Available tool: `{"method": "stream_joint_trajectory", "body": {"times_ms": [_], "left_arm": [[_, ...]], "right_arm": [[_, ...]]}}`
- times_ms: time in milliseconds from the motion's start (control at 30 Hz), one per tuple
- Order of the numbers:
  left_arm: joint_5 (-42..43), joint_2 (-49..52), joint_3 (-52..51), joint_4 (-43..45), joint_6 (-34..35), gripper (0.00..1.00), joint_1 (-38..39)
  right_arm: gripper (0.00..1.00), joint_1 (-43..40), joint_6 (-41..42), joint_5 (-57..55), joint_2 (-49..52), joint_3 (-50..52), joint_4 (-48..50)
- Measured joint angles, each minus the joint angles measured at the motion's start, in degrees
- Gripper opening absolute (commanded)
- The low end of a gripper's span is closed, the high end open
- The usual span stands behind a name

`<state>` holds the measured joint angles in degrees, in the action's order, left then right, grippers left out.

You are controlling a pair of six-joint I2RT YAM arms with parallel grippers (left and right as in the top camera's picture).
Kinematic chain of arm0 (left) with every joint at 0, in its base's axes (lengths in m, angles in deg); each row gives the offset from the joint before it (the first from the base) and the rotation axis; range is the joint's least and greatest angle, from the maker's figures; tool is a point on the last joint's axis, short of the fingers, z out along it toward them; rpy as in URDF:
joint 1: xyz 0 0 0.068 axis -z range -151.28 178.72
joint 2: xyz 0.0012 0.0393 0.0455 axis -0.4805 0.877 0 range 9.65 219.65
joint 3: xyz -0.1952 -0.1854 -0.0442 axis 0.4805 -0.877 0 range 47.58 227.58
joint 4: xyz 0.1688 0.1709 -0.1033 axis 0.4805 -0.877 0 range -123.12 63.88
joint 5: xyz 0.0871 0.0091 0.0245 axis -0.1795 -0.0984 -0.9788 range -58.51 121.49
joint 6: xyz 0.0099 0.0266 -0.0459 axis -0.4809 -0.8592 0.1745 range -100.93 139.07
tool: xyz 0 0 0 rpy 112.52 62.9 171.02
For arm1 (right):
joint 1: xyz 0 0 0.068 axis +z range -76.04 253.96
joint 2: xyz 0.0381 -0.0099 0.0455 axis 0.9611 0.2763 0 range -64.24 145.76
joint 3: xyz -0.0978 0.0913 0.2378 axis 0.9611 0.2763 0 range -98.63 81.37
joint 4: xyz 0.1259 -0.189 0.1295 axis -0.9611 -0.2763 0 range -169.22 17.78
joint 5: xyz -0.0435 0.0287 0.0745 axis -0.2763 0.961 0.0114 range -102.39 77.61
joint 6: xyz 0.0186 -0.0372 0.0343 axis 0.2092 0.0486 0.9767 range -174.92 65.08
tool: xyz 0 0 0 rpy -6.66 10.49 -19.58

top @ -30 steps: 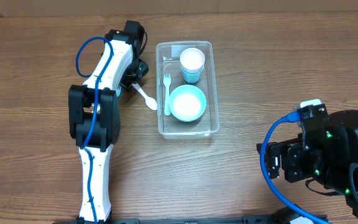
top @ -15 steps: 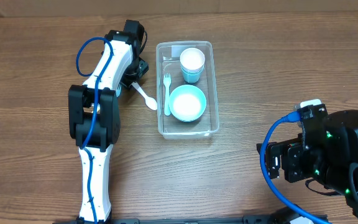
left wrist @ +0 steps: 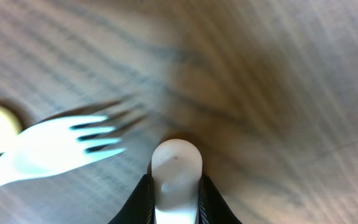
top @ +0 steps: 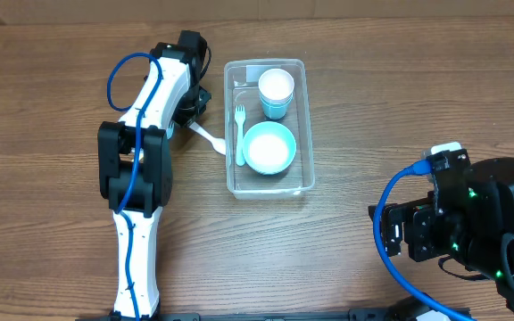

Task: Pack container
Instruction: 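Close the left gripper on the white spoon handle and lift, then carry the white spoon into the container and release it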

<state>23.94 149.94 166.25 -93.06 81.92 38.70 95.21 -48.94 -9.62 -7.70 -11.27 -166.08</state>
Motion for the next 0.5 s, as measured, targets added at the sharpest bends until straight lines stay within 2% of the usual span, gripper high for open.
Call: {"method": "stream_joint_trajectory", "body": {"times_ms": [100, 367, 500], "left_arm": [[0.0, 0.6, 3.8, -5.0, -0.1, 0.04, -0.7], [-5.6, 0.6, 24.7, -18.9, -2.6, 0.04, -1.2], [-9.0, -3.7, 28.6, -17.7, -9.2, 0.04, -1.1]], "right_arm": [[1.00, 0.0, 0.0, 0.0, 0.0, 0.0, 0.0], [1.00, 0.0, 0.0, 0.0, 0.0, 0.0, 0.0], [1.00, 0.0, 0.0, 0.0, 0.0, 0.0, 0.0]]}}
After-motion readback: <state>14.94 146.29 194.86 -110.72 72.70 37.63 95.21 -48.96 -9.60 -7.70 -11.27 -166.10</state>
